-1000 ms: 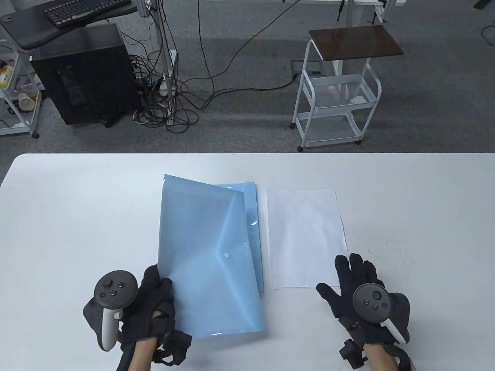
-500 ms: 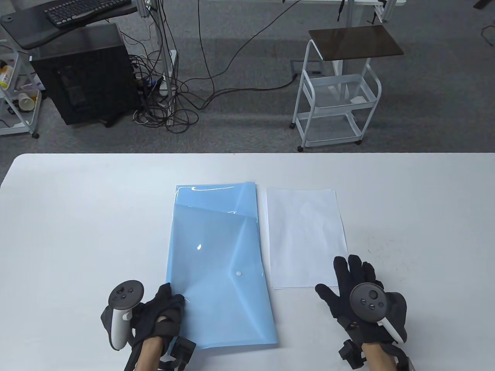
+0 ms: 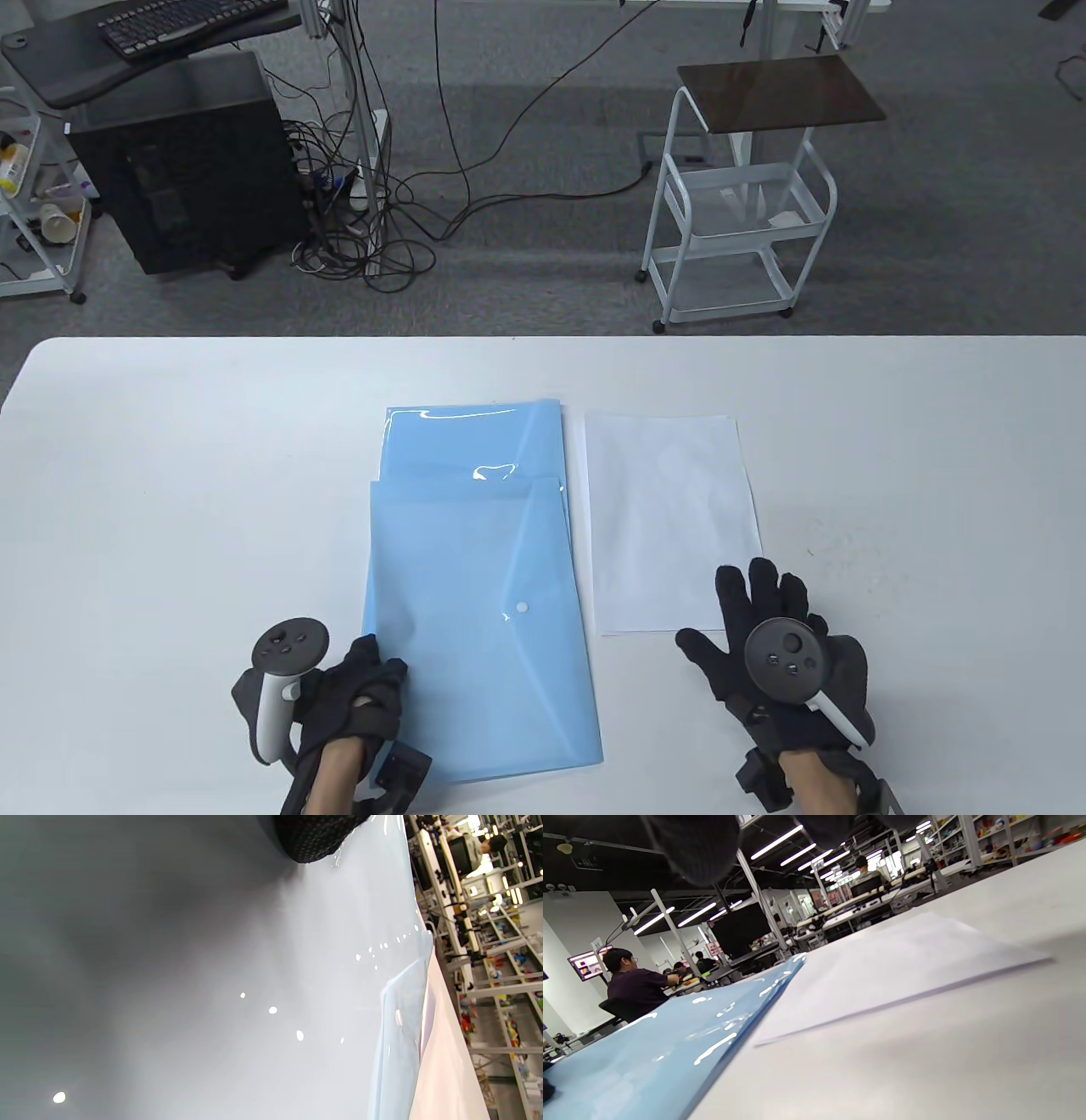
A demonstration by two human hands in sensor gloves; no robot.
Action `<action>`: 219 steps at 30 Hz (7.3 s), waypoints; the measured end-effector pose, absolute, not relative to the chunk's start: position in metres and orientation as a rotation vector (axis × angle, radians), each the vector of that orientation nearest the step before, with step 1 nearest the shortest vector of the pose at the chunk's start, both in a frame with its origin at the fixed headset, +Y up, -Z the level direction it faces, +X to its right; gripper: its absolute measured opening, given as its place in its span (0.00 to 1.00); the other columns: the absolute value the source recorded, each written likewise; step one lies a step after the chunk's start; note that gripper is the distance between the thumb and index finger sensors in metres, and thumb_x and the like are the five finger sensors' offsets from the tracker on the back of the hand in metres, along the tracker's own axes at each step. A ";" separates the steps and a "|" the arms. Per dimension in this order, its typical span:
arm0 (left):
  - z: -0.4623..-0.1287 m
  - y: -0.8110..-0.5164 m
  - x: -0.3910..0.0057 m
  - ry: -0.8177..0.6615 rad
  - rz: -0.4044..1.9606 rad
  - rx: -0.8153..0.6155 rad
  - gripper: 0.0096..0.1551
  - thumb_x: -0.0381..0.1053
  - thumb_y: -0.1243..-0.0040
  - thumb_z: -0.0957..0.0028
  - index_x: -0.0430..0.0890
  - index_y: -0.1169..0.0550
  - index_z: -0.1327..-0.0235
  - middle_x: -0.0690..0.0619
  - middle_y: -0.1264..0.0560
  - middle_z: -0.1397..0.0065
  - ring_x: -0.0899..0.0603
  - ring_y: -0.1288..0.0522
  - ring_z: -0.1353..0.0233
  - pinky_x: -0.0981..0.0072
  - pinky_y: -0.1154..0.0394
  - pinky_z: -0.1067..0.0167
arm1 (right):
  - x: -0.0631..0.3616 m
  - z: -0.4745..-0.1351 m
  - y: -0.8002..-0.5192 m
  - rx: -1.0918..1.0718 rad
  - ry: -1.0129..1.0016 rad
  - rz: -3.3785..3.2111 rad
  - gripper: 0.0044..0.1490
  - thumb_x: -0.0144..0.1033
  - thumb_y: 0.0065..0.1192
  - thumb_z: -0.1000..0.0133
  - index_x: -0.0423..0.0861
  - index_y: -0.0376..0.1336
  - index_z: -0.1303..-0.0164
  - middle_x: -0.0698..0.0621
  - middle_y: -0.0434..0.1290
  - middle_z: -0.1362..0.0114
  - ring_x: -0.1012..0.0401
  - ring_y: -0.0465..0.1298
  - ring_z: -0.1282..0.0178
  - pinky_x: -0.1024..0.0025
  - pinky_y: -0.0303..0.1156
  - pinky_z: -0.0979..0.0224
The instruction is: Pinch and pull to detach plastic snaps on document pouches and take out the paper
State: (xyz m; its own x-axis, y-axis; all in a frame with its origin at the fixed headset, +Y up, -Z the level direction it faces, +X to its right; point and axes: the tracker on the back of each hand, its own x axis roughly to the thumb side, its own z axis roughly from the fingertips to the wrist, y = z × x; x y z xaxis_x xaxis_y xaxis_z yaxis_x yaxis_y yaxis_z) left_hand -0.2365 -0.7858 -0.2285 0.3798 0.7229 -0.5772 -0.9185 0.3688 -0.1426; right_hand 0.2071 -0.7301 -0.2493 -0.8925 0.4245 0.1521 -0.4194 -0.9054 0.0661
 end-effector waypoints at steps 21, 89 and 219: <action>-0.229 -0.783 -0.230 0.448 0.984 -0.450 0.30 0.44 0.44 0.39 0.41 0.38 0.25 0.53 0.22 0.32 0.45 0.13 0.46 0.56 0.16 0.49 | 0.088 -0.269 -0.707 0.478 0.290 2.696 0.62 0.64 0.61 0.43 0.32 0.46 0.15 0.20 0.46 0.14 0.21 0.54 0.24 0.20 0.56 0.34; -0.226 -0.783 -0.225 0.454 0.916 -0.439 0.30 0.42 0.44 0.40 0.42 0.37 0.25 0.56 0.21 0.33 0.47 0.14 0.47 0.58 0.15 0.48 | -0.003 -0.305 -0.739 0.554 0.020 3.207 0.45 0.33 0.71 0.44 0.36 0.53 0.20 0.34 0.73 0.25 0.38 0.80 0.39 0.36 0.78 0.44; -0.217 -0.787 -0.242 0.407 1.385 -0.520 0.28 0.40 0.49 0.39 0.41 0.37 0.25 0.48 0.22 0.35 0.43 0.15 0.49 0.54 0.17 0.51 | 0.219 -0.281 -0.714 -0.181 0.168 2.161 0.31 0.24 0.68 0.46 0.33 0.65 0.31 0.38 0.84 0.45 0.52 0.87 0.66 0.57 0.85 0.67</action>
State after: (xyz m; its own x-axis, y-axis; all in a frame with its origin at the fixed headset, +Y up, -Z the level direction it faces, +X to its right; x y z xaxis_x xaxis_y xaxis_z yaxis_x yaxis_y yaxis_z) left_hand -0.2422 -0.7871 -0.2167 0.1474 0.8154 -0.5598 -0.9886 0.1046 -0.1080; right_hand 0.2191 -0.7136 -0.2810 -0.5575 0.8074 -0.1931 -0.8275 -0.5590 0.0520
